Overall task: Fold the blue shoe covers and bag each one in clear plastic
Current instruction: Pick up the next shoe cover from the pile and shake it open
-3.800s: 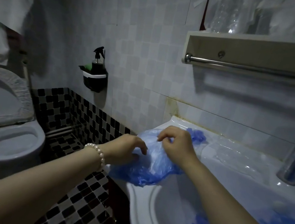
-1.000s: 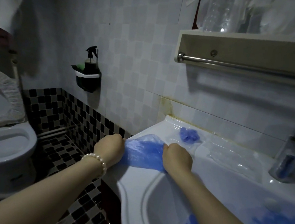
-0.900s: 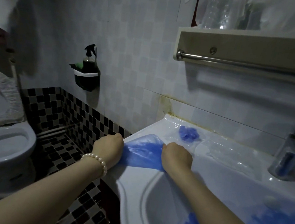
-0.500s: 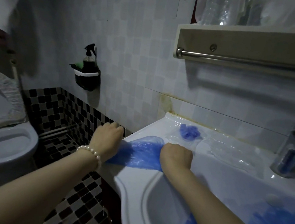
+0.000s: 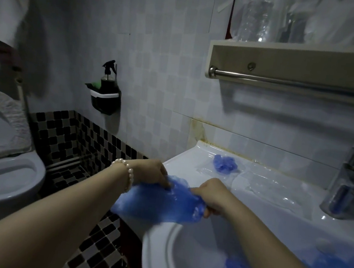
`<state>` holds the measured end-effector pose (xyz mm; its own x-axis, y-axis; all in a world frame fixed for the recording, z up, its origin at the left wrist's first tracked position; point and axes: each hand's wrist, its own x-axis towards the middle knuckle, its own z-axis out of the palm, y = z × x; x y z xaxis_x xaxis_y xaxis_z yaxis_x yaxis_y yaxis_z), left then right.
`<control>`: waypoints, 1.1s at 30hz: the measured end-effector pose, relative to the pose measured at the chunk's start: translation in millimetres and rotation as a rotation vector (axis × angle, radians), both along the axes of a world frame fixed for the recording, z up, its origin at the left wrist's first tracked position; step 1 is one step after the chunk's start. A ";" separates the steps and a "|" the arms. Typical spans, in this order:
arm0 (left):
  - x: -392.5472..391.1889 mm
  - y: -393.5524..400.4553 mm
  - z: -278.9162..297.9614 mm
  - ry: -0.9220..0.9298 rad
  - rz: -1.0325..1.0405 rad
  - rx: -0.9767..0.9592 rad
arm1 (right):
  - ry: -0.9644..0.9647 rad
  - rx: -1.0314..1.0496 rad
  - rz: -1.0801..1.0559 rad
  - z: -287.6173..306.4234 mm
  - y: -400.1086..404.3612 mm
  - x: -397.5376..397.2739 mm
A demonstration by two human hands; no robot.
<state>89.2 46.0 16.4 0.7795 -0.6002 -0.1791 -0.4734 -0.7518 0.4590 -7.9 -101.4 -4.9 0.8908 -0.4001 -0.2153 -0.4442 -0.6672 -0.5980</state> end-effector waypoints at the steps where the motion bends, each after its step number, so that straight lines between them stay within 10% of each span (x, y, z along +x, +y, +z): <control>1: -1.2 -0.5 3.6 -0.067 0.010 -0.097 | -0.123 0.130 -0.064 -0.2 -5.4 2.7; 7: -15.8 5.9 10.4 -1.163 -0.239 -0.478 | -1.071 0.061 0.007 7.7 -22.3 4.3; 12: -13.3 22.9 -51.8 -1.020 -0.341 -0.283 | -0.773 -0.472 0.471 -22.6 -23.8 1.4; 18: -12.9 27.5 -75.3 -0.634 -0.177 -0.339 | -0.803 -0.419 0.531 -40.7 -12.9 0.0; 25: -25.1 26.1 -61.3 -0.768 -0.329 -0.230 | -0.847 -0.630 0.596 -42.8 -13.9 9.7; 33: -15.8 31.3 -55.6 -0.512 -0.128 -0.331 | -0.544 0.267 0.292 -44.2 -26.9 7.8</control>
